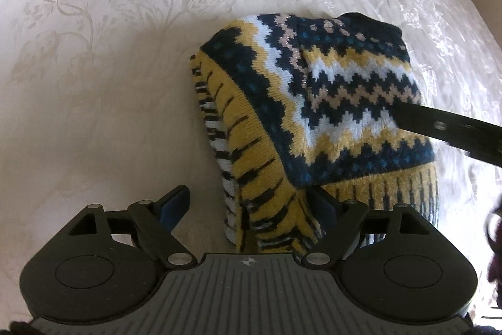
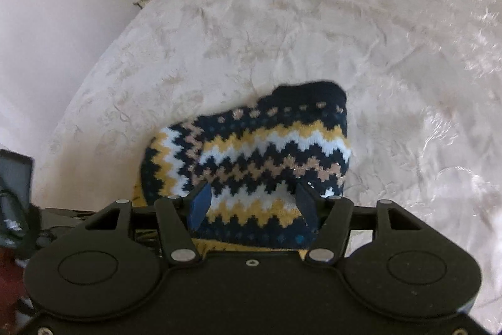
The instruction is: Fold small clothes
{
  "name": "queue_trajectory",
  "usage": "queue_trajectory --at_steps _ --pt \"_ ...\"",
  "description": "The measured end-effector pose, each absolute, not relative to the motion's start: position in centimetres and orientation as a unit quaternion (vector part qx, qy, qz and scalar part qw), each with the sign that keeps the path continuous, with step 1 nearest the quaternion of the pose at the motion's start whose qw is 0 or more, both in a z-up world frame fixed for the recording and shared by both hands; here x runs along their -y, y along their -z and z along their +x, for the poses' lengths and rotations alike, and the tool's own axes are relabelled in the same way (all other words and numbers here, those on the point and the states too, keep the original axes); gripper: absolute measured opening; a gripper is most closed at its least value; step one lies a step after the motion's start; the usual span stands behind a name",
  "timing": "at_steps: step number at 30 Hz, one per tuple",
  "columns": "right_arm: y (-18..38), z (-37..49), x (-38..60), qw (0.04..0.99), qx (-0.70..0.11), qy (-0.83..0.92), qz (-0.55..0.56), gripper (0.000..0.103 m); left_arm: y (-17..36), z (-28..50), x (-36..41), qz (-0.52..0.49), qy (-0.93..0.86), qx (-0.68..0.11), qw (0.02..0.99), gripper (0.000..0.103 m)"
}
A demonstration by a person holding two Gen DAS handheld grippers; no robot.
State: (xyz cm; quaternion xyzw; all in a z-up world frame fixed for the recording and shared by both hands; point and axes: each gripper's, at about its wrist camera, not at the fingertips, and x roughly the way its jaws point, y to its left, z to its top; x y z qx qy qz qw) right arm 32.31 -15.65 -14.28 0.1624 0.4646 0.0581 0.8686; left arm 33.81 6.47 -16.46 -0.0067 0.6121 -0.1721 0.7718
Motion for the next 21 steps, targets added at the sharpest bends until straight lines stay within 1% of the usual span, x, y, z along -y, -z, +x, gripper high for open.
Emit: queue_trajectory --at_steps 4,10,15,18,19,21 --pt "16.5 34.3 16.6 0.855 -0.490 -0.040 0.166 0.065 16.7 34.0 -6.7 -0.013 0.173 -0.615 0.769 0.086" --pt "17.7 36.1 15.8 0.857 -0.502 -0.045 0.102 0.066 17.0 34.1 -6.8 -0.019 0.170 -0.618 0.767 0.087" --pt "17.4 36.5 16.7 0.856 -0.499 -0.033 0.129 0.067 16.4 33.7 -7.6 -0.036 0.180 -0.609 0.771 0.087" --pt "16.1 35.5 16.9 0.864 -0.480 -0.034 0.146 0.074 15.3 32.5 -9.3 -0.063 0.193 -0.589 0.782 0.087" --pt "15.5 34.9 17.1 0.868 -0.471 -0.035 0.154 0.082 15.0 32.0 -9.9 -0.071 0.197 -0.584 0.784 0.087" --pt "14.9 33.4 18.1 0.873 -0.454 -0.035 0.176 0.092 14.6 30.7 -11.2 -0.086 0.201 -0.581 0.784 0.087"
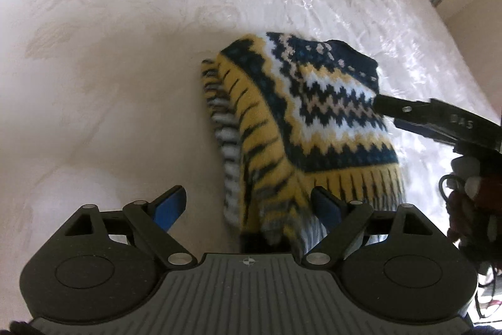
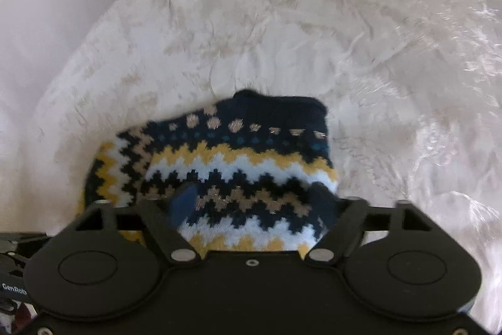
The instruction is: Fold small clothes
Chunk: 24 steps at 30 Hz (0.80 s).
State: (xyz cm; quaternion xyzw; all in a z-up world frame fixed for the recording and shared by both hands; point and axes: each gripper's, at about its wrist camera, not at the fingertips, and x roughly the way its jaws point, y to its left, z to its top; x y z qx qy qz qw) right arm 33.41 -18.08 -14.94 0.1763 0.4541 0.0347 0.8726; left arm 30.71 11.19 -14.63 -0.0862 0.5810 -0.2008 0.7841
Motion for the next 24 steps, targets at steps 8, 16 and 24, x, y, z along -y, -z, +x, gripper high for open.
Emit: queue_trajectory --at_steps 8,16,24 --pt "16.5 29.6 22.0 0.853 -0.457 -0.012 0.252 0.095 15.6 27.3 -13.1 -0.144 0.215 -0.600 0.757 0.087" --pt "19.1 30.3 22.5 0.818 -0.475 -0.029 0.324 0.096 18.0 29.0 -9.4 -0.147 0.245 -0.612 0.737 0.087" --pt "20.8 32.8 21.1 0.795 -0.489 -0.072 0.353 0.103 19.7 30.5 -7.1 -0.160 0.257 -0.622 0.722 0.097"
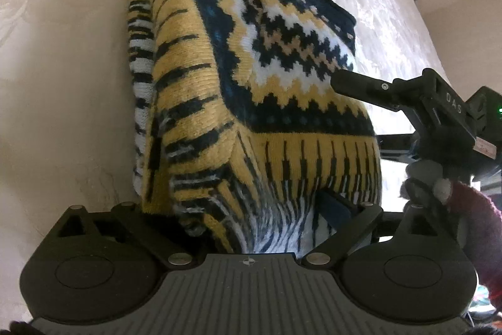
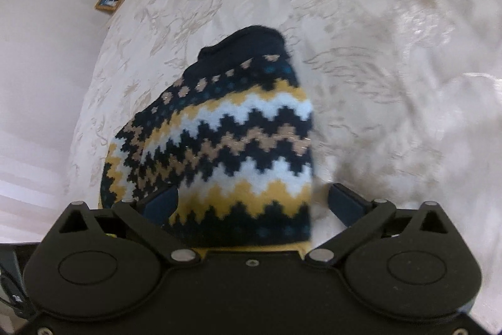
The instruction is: Fold small clothes
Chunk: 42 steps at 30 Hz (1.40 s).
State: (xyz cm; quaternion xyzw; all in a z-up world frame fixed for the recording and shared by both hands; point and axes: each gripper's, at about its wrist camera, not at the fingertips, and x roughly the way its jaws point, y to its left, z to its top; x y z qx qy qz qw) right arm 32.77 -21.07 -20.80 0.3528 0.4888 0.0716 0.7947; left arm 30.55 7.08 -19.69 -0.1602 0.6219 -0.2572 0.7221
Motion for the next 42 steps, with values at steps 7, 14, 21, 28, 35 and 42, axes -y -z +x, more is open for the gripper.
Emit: queue_trajectory --at_steps 7,14,21,28,35,42 --pt "21.3 32.0 20.8 0.770 -0.499 -0.087 0.389 0.099 19.9 30.4 -9.2 -0.212 0.280 -0.632 0.691 0.049" --pt "18.6 29.9 20.2 0.787 -0.503 -0.070 0.350 0.051 18.7 28.9 -8.7 -0.199 0.319 -0.625 0.684 0.034" --pt "16.9 24.3 21.0 0.792 -0.504 -0.056 0.341 0.051 18.0 26.7 -8.3 -0.184 0.340 -0.631 0.672 0.033" --pt "17.2 14.3 24.5 0.779 -0.510 -0.038 0.364 0.051 18.3 24.3 -6.3 -0.162 0.341 -0.647 0.662 0.034" --pt "16.9 7.6 27.6 0.785 -0.514 -0.024 0.346 0.056 18.5 18.5 -2.3 -0.120 0.281 -0.630 0.714 0.035" --pt "15.6 4.4 28.8 0.818 -0.495 -0.012 0.294 0.072 17.0 13.8 -4.0 -0.129 0.176 -0.591 0.777 0.039"
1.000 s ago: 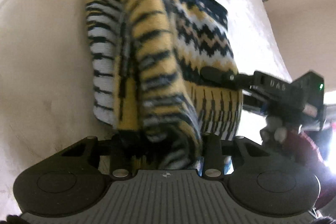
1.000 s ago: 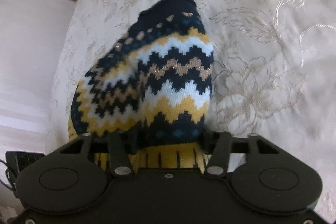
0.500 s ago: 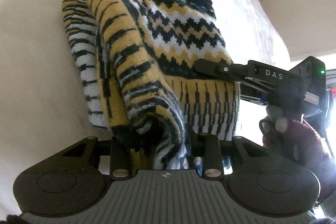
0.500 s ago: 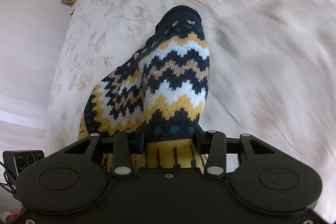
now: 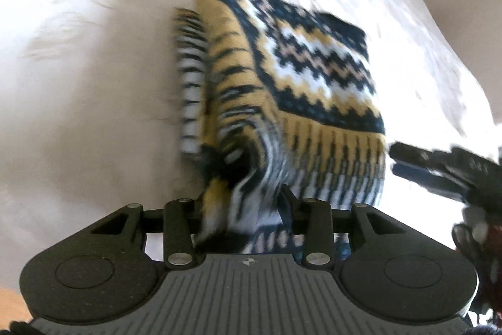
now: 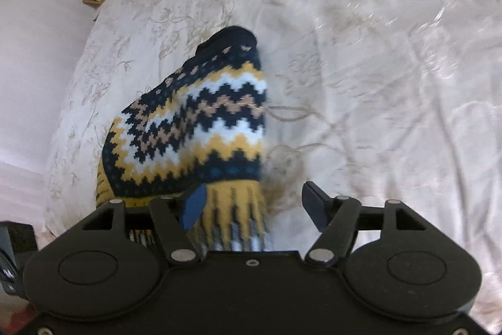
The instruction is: Fold small clothes
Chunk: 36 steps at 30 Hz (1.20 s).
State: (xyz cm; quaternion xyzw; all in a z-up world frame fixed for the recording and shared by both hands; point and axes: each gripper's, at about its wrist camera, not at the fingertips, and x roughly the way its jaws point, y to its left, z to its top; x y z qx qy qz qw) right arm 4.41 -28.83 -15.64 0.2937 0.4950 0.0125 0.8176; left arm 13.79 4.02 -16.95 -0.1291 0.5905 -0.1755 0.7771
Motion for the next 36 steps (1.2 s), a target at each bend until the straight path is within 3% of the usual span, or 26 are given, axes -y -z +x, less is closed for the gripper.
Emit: queue_trajectory --at_steps 9,16,24,30,32,36 --pt "14.5 1.3 28.9 0.842 -0.473 -0.023 0.260 0.081 10.1 10.2 -9.2 -0.105 0.126 -0.527 0.834 0.039" --pt "14.2 1.0 27.6 0.853 -0.463 -0.019 0.240 0.103 7.3 12.0 -5.8 -0.062 0.147 -0.476 0.865 0.045" --pt "14.5 2.6 27.1 0.852 -0.471 -0.006 0.228 0.103 9.0 16.4 -3.6 0.001 0.147 -0.471 0.870 0.047" --pt "15.2 5.0 26.8 0.849 -0.481 0.004 0.218 0.103 12.4 18.5 -4.8 0.032 0.131 -0.510 0.849 0.047" --pt "16.0 5.9 26.8 0.843 -0.496 0.013 0.206 0.103 13.4 18.9 -5.4 0.028 0.129 -0.523 0.842 0.049" --pt "17.9 7.1 27.0 0.825 -0.527 0.028 0.200 0.103 14.5 19.4 -6.2 0.026 0.135 -0.534 0.834 0.063"
